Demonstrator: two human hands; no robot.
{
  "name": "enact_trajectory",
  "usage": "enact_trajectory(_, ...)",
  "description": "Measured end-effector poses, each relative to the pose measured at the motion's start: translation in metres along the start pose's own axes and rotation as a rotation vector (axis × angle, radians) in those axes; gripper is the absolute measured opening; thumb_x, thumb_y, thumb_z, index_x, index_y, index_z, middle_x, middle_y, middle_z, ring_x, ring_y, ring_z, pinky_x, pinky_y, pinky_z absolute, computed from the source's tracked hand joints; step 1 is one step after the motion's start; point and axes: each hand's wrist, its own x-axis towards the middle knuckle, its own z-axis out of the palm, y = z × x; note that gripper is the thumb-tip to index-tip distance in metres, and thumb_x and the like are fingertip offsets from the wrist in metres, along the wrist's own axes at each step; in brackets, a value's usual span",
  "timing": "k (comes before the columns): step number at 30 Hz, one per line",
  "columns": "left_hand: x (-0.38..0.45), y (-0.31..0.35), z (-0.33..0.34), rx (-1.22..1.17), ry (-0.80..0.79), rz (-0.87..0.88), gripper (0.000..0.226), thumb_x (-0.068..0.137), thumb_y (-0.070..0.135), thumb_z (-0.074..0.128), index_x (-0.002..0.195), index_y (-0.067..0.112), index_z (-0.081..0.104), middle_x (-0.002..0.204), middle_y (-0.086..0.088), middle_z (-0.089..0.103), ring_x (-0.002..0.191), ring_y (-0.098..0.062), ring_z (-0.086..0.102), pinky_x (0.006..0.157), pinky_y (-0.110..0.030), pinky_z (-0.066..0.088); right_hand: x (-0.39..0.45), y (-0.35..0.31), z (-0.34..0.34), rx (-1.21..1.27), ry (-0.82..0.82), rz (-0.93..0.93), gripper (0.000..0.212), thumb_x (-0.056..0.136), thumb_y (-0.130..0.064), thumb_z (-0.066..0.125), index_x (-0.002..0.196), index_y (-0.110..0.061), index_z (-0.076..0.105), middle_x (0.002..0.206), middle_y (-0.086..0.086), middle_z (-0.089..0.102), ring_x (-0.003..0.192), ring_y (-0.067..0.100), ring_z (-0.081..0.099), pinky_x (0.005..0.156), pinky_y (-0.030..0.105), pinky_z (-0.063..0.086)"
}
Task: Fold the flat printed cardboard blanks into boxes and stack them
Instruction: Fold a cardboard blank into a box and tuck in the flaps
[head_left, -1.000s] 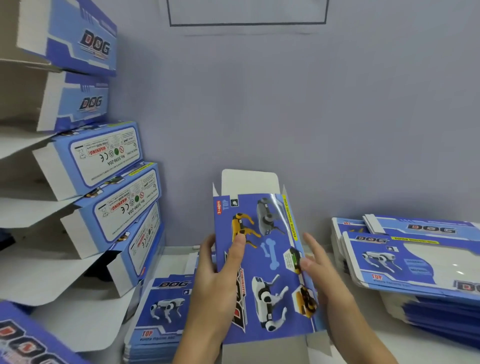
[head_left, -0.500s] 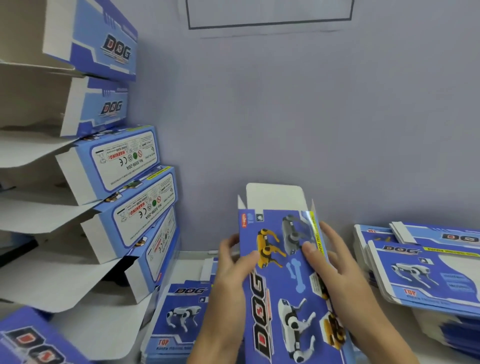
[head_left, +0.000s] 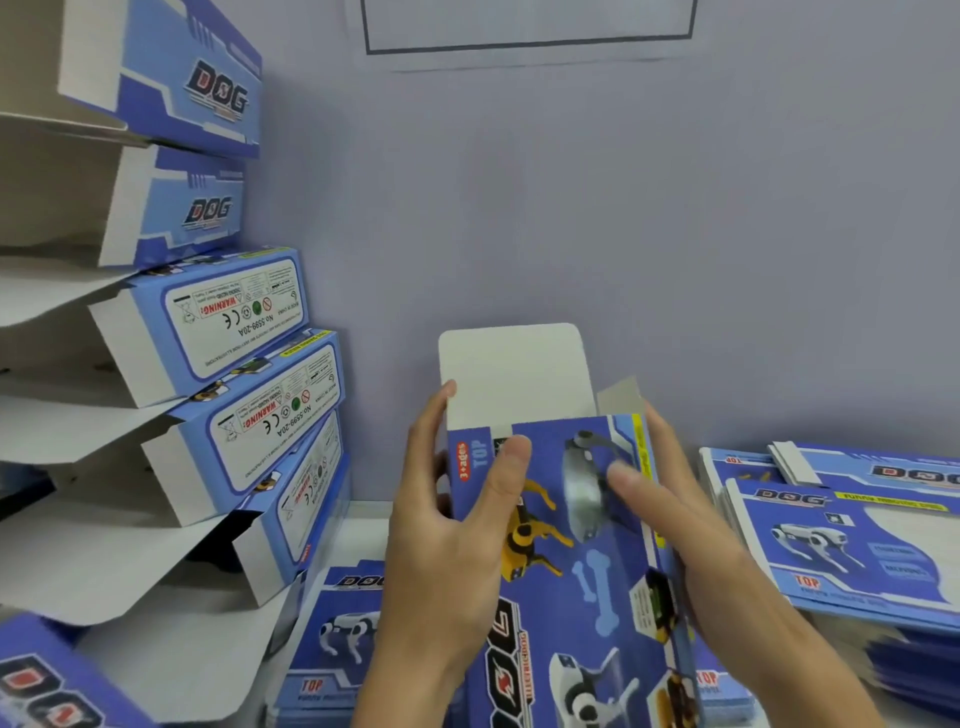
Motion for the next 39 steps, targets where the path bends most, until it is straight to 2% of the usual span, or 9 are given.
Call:
enact_trajectory(4, -0.001, -0.002, 0.005, 0.019, -0.047, 0.015, 0.055, 0.074, 0.055, 0.063, 0.128, 0.046, 0.054, 0.103, 0.018, 0.074, 0.091, -0.005, 0.073, 0.067, -0.018, 0.058, -0.002, -0.002, 0.008, -0.085, 0.096, -0.078, 0.056, 0.085, -0.06, 0.053, 0.138, -0.059, 0.038, 0.124, -0.028, 0.063, 0.114, -0.006, 0.061, 0.095, 0.029, 0.05)
enact_trajectory(12, 0.007, 0.002, -0.008, -0.017, -0.172, -0.26, 0.031, 0.073, 0.069, 0.055, 0.101, 0.057, 0.058, 0.096, 0.009, 0.077, 0.085, -0.017, 0.076, 0.067, -0.034, 0.062, -0.002, 0.001, 0.015, -0.148, 0.158, -0.122, 0.042, 0.092, -0.059, 0.054, 0.133, -0.057, 0.047, 0.12, -0.025, 0.067, 0.109, -0.004, 0.065, 0.084, 0.021, 0.055)
enact_trajectory(18, 0.003, -0.004, 0.007, 0.037, 0.036, -0.14, 0.041, 0.074, 0.073, 0.044, 0.088, 0.038, 0.06, 0.081, 0.001, 0.074, 0.075, -0.02, 0.073, 0.067, -0.038, 0.062, -0.004, 0.001, 0.013, -0.1, 0.083, -0.079, 0.032, 0.096, -0.05, 0.055, 0.127, -0.046, 0.056, 0.113, -0.013, 0.072, 0.103, 0.008, 0.07, 0.083, 0.029, 0.059)
enact_trajectory(21, 0.001, -0.01, 0.006, 0.006, 0.067, -0.16, 0.051, 0.077, 0.073, 0.037, 0.095, 0.034, 0.063, 0.087, 0.008, 0.075, 0.084, -0.008, 0.073, 0.075, -0.032, 0.061, -0.009, 0.002, 0.008, -0.045, 0.003, -0.009, 0.026, 0.093, -0.046, 0.057, 0.118, -0.042, 0.06, 0.108, -0.005, 0.074, 0.1, 0.015, 0.072, 0.079, 0.028, 0.06)
enact_trajectory(23, 0.001, -0.01, 0.006, -0.041, 0.033, -0.236, 0.068, 0.075, 0.077, 0.036, 0.118, 0.031, 0.064, 0.112, 0.003, 0.073, 0.108, -0.017, 0.069, 0.095, -0.046, 0.054, 0.002, 0.0, 0.007, -0.059, 0.03, 0.021, 0.02, 0.093, -0.042, 0.055, 0.109, -0.033, 0.063, 0.101, 0.002, 0.075, 0.09, 0.006, 0.073, 0.07, 0.015, 0.055)
enact_trajectory(26, 0.003, -0.008, -0.002, -0.076, -0.005, -0.4, 0.076, 0.078, 0.079, 0.038, 0.132, 0.032, 0.061, 0.133, -0.003, 0.064, 0.124, -0.026, 0.06, 0.106, -0.052, 0.045, 0.012, -0.002, 0.004, -0.078, 0.082, 0.022, 0.058, 0.085, -0.071, 0.044, 0.096, -0.02, 0.068, 0.096, 0.009, 0.074, 0.07, -0.013, 0.066, 0.067, 0.005, 0.047)
enact_trajectory(30, 0.007, -0.005, -0.011, -0.183, -0.092, -0.562, 0.052, 0.096, 0.057, 0.039, 0.088, 0.027, 0.081, 0.097, -0.011, 0.077, 0.085, -0.027, 0.075, 0.075, -0.037, 0.059, 0.01, 0.001, 0.007, -0.023, 0.184, 0.126, 0.048, 0.081, -0.069, 0.036, 0.078, -0.045, 0.078, 0.079, -0.008, 0.077, 0.072, 0.004, 0.073, 0.065, 0.022, 0.056)
enact_trajectory(34, 0.006, -0.005, -0.002, -0.174, -0.033, -0.471, 0.054, 0.097, 0.058, 0.038, 0.098, 0.022, 0.078, 0.094, -0.008, 0.078, 0.087, -0.024, 0.075, 0.079, -0.041, 0.059, 0.002, -0.001, 0.018, -0.077, 0.212, 0.093, 0.072, 0.08, -0.077, 0.046, 0.106, -0.014, 0.068, 0.098, 0.009, 0.075, 0.095, 0.029, 0.071, 0.092, 0.055, 0.052)
enact_trajectory(39, 0.006, -0.002, 0.001, -0.077, 0.038, -0.307, 0.046, 0.101, 0.047, 0.036, 0.092, 0.026, 0.076, 0.088, 0.005, 0.077, 0.085, -0.004, 0.072, 0.076, -0.022, 0.055, -0.002, -0.012, 0.025, -0.005, 0.194, 0.065, 0.083, 0.077, -0.071, 0.052, 0.107, 0.005, 0.057, 0.104, 0.032, 0.064, 0.102, 0.051, 0.059, 0.093, 0.066, 0.046)
